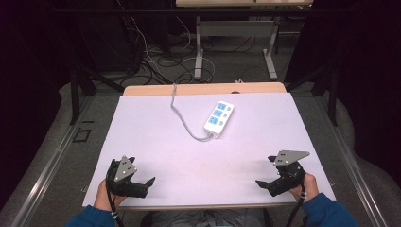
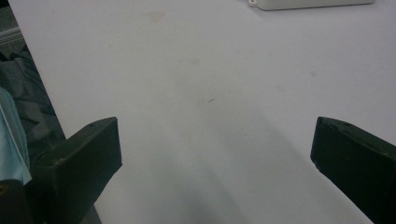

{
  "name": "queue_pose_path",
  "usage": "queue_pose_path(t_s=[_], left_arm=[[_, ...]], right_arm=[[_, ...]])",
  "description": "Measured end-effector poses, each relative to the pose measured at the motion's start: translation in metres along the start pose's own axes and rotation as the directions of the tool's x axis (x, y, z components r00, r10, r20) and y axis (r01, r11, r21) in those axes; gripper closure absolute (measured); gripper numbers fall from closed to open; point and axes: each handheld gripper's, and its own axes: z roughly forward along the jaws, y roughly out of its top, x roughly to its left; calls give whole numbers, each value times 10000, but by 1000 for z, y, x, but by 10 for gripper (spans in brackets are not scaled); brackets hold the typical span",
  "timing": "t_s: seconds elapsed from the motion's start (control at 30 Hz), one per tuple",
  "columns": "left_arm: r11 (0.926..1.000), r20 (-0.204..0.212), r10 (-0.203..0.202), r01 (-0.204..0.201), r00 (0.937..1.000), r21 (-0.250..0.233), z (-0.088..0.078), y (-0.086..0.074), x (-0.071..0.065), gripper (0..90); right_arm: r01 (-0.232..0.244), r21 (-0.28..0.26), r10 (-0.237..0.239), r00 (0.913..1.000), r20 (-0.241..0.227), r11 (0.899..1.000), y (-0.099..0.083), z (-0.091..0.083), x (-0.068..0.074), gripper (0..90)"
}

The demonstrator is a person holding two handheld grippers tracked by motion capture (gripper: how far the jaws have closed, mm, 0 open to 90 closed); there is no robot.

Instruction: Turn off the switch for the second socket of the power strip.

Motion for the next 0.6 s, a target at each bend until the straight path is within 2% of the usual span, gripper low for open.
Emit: queue_pose_path(t_s=[0.2, 0.27, 0.43, 0.5, 0.6], left_arm=[[10000, -25, 39, -39, 10000, -6, 0, 0, 0, 3], [9999, -72, 141, -140, 9999, 35, 1, 0, 0, 3], [9999, 0, 112, -112, 9999, 75, 1, 0, 0, 3], [9998, -197, 220, -220, 9996, 11, 0, 1, -1, 3], [9996, -194, 265, -264, 9995, 22, 0, 1, 0, 3]], right_arm=[[-38, 121, 39, 10000, -43, 9999, 0, -1, 0, 14], [-79, -8, 79, 9999, 134, 10000, 0, 1, 1, 13], [7, 45, -7, 10000, 28, 10000, 2, 1, -1, 13], [14, -52, -13, 9999, 140, 10000, 2, 2, -1, 13], [83, 21, -84, 9998, 169, 10000, 5, 2, -2, 13]])
